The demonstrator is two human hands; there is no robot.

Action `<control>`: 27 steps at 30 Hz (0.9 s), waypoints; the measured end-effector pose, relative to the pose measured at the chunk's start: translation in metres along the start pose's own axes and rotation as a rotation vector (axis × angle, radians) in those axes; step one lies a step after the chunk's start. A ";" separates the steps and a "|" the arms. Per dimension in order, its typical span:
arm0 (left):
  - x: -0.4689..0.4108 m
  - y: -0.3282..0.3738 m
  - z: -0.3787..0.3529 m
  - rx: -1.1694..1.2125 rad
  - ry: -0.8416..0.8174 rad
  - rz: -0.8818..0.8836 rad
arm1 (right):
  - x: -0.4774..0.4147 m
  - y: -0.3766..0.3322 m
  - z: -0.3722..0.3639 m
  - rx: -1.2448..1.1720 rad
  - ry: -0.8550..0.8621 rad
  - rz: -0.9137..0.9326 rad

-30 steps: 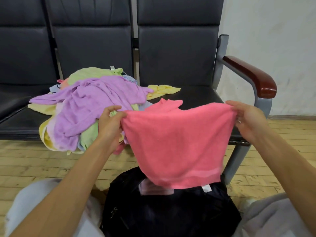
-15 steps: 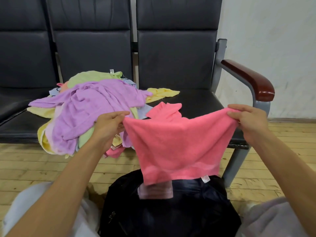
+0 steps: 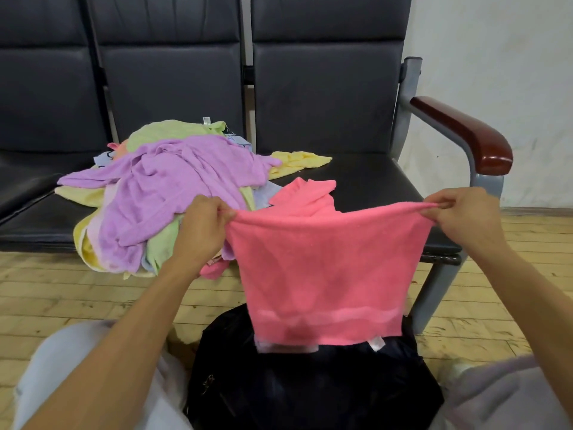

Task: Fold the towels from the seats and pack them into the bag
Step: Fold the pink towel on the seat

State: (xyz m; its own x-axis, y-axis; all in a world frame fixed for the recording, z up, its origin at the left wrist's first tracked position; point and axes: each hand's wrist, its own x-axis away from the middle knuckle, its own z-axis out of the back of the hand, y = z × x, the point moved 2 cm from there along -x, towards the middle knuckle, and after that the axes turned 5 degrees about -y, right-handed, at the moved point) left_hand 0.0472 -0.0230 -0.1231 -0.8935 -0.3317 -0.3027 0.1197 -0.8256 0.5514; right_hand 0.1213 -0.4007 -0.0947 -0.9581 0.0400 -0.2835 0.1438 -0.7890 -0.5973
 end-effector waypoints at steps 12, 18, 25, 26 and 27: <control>0.009 0.022 -0.013 0.457 0.015 0.079 | 0.008 -0.011 -0.048 -0.426 -0.323 -0.113; 0.017 0.034 -0.017 0.892 -0.235 0.224 | 0.014 -0.016 -0.047 -0.578 -0.636 -0.191; 0.013 0.032 -0.010 1.089 -0.284 0.155 | 0.007 -0.020 -0.027 -0.796 -0.531 -0.216; 0.010 0.026 -0.010 0.985 -0.199 0.174 | 0.004 -0.017 -0.025 -0.796 -0.451 -0.236; 0.007 0.020 -0.010 0.908 -0.105 0.198 | 0.001 -0.013 -0.024 -0.797 -0.374 -0.266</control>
State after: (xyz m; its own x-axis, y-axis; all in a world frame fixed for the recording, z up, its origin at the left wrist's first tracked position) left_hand 0.0477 -0.0462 -0.1225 -0.9329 -0.3484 -0.0911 -0.0706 -0.0713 0.9950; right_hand 0.1247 -0.3756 -0.1046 -0.9818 -0.1505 0.1158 -0.0980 -0.1208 -0.9878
